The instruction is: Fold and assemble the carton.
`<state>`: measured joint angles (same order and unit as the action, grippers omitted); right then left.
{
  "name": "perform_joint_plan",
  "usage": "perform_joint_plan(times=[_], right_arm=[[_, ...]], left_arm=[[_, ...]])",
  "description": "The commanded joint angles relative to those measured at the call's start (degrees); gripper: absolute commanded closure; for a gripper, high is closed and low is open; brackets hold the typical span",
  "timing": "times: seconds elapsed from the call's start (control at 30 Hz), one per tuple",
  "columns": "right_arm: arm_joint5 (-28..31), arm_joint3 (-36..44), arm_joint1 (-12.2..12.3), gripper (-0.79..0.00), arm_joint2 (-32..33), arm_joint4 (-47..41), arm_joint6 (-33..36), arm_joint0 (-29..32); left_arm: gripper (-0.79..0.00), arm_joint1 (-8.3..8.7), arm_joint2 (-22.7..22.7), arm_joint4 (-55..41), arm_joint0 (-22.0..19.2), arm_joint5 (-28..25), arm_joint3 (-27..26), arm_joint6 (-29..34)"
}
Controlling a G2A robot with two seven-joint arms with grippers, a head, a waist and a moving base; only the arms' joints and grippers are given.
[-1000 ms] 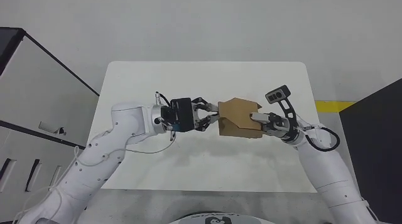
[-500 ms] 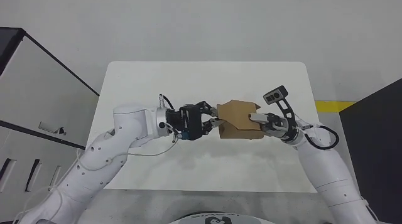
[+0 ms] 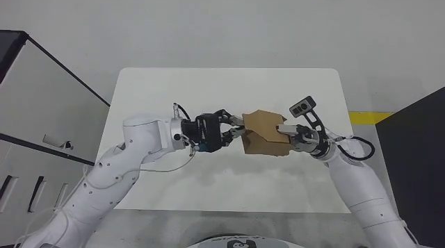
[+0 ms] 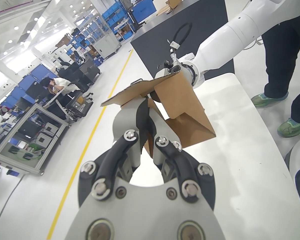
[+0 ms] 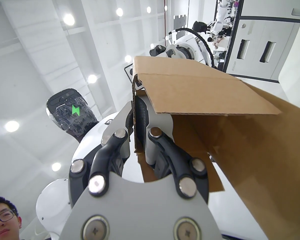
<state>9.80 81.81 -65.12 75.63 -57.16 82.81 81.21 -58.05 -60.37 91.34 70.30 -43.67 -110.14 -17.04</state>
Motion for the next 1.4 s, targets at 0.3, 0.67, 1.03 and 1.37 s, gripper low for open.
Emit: perform_joint_plan(times=[0.3, 0.67, 1.03, 1.37], right_arm=[[-6.72, -4.21, -0.18, 0.0, -0.4, -5.83, 5.14, -2.13], [-10.3, -4.16, -0.27, 0.0, -1.11, -6.92, 3.18, -1.97], [-16.14, -4.24, -0.04, 0.0, -1.64, -5.38, 0.31, -2.19], [-16.61, -2.65, -0.07, 0.0, -2.08, -4.66, -2.26, -1.39]], left_arm=[[0.0, 0.72, -4.08, 0.39, 2.09, 0.34, -2.42, 1.7], [0.0, 0.87, -4.58, 2.59, 2.83, 1.75, -4.87, 1.95], [0.0, 1.54, -5.41, 11.03, 4.22, 1.38, -9.35, 5.64], [0.0, 1.53, -4.82, 13.05, 4.0, 2.18, -11.36, 6.53]])
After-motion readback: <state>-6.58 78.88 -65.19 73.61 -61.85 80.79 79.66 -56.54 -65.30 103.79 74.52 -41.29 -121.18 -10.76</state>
